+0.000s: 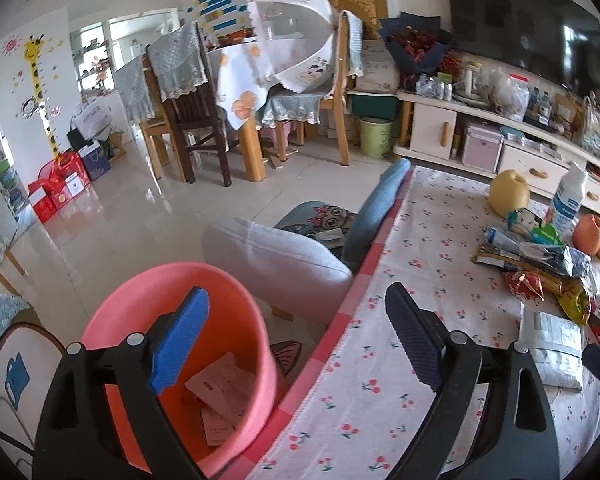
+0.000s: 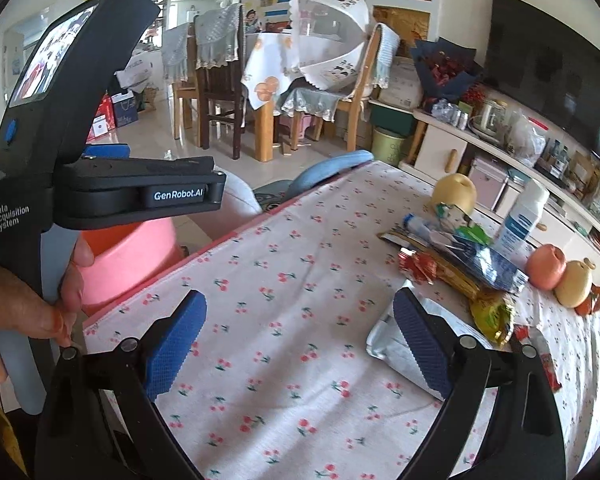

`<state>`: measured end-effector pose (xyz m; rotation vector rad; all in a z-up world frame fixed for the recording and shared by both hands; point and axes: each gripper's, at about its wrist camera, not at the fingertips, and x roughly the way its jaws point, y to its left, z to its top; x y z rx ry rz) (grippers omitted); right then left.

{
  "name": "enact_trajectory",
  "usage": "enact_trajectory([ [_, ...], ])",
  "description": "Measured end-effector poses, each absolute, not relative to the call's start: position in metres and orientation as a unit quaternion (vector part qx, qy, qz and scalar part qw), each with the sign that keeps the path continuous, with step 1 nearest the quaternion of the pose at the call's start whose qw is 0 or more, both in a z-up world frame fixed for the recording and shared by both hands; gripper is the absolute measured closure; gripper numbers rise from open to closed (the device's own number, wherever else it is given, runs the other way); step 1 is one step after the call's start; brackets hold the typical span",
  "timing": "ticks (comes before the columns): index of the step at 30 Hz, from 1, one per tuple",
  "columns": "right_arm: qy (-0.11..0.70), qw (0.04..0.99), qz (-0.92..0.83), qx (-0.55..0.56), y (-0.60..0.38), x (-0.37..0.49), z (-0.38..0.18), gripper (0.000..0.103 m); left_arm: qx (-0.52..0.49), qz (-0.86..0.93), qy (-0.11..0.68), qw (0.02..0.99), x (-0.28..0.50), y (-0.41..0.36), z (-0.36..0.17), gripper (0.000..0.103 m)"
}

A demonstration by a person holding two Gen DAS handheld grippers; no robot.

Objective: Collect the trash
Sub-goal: 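Move both open tools over the table toward the remaining snack wrappers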

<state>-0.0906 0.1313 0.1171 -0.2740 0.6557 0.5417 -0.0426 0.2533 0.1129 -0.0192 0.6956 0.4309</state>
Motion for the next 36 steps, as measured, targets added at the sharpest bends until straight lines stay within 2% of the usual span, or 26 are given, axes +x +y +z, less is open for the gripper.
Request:
enact_trajectory([
  [16, 0.322, 0.915, 0.228, -0.09, 0.068, -0.081, 0.117, 0.009, 0.045, 0.17, 0.342, 0.923, -0.025, 0.19, 0.106, 0.008],
  [36, 0.339, 0.924, 0.174, -0.014, -0.024, -0.066, 0.122, 0.007, 0.09, 0.103, 0.359, 0.923, -0.01, 0.125, 0.09, 0.008],
])
